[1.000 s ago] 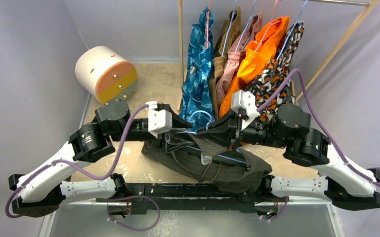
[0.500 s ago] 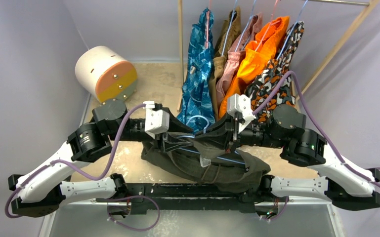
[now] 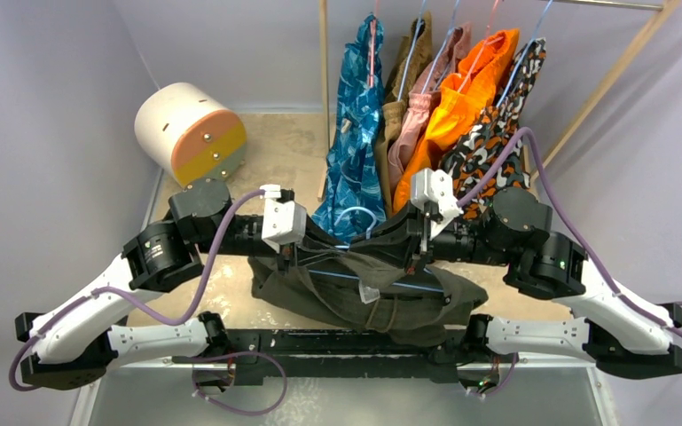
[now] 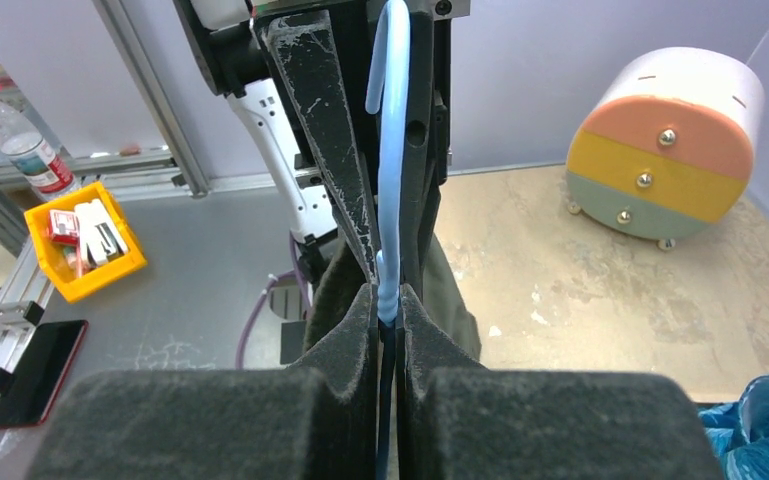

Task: Place the shorts on the hanger
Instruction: Hang the shorts on the hanger.

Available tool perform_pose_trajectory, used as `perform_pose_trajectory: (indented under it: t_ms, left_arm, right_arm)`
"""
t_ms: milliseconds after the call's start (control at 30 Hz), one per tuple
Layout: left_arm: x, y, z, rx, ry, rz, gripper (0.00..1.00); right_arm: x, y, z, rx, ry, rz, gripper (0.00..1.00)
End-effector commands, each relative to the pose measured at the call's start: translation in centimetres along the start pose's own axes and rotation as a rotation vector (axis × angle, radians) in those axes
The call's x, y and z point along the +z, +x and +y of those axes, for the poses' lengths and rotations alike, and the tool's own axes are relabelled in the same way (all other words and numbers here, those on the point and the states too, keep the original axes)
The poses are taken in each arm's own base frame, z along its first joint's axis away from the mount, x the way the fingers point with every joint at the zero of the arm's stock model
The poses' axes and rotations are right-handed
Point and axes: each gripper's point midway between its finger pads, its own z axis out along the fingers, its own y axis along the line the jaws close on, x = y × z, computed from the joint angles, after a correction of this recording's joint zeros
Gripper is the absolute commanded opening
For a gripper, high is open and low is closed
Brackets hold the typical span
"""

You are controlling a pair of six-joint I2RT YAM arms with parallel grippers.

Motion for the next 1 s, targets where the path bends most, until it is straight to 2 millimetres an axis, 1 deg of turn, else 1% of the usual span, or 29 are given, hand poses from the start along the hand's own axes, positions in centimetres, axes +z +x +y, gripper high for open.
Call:
perform_pose_trajectory:
  t_ms: [0,133,167,233,300,400,567,633,733,767,800,867,967]
  left_arm:
    - [-0.6,-3.0,0.8,0.035,-0.060,-0.111,0.00]
    - [-0.8,-3.4,1.0,0.035,-0.078,-0.133,0.00]
    - [-0.8,-3.4,1.1,0.035,-0.083,-0.136,0.00]
    - [-0.9,-3.4,1.2,0.038,-0.091,-0.143,0.00]
    - [-1.0,-3.5,1.2,0.041,-0.092,-0.149,0.00]
    - [-1.0,-3.5,1.1,0.042,-0.090,-0.150,0.00]
    - [-0.9,-3.5,0.7,0.036,-0.068,-0.149,0.00]
    - [-0.9,-3.5,0.7,0.034,-0.064,-0.151,0.00]
    - [-0.8,-3.8,0.5,0.031,-0.056,-0.162,0.00]
    - [-0.8,-3.8,0.5,0.029,-0.054,-0.164,0.00]
    - [-0.7,-3.8,0.5,0.028,-0.052,-0.164,0.00]
    - [-0.6,-3.7,0.6,0.027,-0.052,-0.163,0.00]
    - [-0.6,-3.8,0.6,0.027,-0.052,-0.162,0.00]
  right_arm:
    - [-0.6,-3.5,1.4,-0.039,-0.064,-0.113,0.00]
    - [-0.6,-3.3,1.4,-0.035,-0.067,-0.098,0.00]
    - [-0.7,-3.2,1.4,-0.032,-0.066,-0.094,0.06]
    - [-0.7,-3.1,1.3,-0.024,-0.060,-0.084,0.20]
    - [-0.9,-3.0,1.2,-0.014,-0.050,-0.074,0.32]
    - [-1.2,-2.5,0.8,-0.001,-0.020,-0.048,0.39]
    - [-1.8,-1.4,0.4,0.027,0.012,-0.002,0.41]
    - [-1.9,-1.0,0.3,0.032,0.024,0.013,0.39]
    - [-2.0,-0.9,0.2,0.033,0.026,0.016,0.21]
    - [-2.0,-1.0,0.3,0.033,0.024,0.016,0.17]
    - [-2.0,-1.1,0.3,0.033,0.021,0.015,0.15]
    - [-1.9,-1.3,0.4,0.032,0.015,0.010,0.16]
    - [-1.7,-1.6,0.6,0.033,0.003,-0.004,0.25]
